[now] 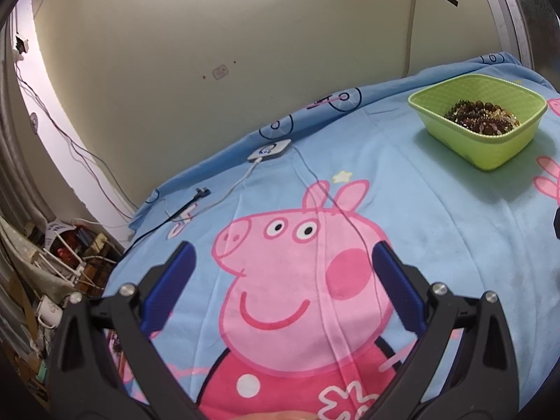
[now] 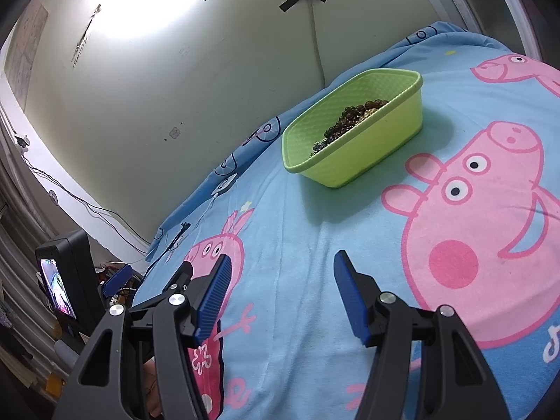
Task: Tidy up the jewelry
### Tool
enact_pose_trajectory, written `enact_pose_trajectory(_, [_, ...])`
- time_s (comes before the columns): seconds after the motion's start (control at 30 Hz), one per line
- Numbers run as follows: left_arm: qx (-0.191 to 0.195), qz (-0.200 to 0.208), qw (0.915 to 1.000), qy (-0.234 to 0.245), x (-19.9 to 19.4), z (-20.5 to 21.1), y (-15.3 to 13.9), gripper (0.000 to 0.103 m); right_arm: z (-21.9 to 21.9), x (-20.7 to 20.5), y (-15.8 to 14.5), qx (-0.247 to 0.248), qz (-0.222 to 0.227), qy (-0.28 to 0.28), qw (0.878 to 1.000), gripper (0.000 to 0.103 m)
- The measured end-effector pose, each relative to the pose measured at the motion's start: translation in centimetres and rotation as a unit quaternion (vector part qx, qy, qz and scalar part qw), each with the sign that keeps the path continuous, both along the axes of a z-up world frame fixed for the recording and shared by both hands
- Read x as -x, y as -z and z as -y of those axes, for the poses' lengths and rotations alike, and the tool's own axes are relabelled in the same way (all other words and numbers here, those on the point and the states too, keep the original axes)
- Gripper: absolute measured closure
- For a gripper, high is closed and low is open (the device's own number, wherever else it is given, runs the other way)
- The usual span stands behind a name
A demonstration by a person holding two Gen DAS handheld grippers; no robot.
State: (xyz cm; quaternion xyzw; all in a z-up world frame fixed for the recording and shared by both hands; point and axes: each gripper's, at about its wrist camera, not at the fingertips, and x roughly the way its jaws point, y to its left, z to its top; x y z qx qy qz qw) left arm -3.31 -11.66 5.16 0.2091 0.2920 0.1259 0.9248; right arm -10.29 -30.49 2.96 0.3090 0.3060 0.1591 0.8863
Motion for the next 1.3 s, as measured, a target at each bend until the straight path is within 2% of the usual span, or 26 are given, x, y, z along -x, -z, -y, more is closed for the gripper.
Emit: enact_pose_trajectory(1.3, [0.012, -0.018, 0.9998, 0.004, -0.41, -0.38, 0.63, 0.006, 0.25, -0.08, 0.23, 0.000, 0.000, -0.003, 1.000, 0.061])
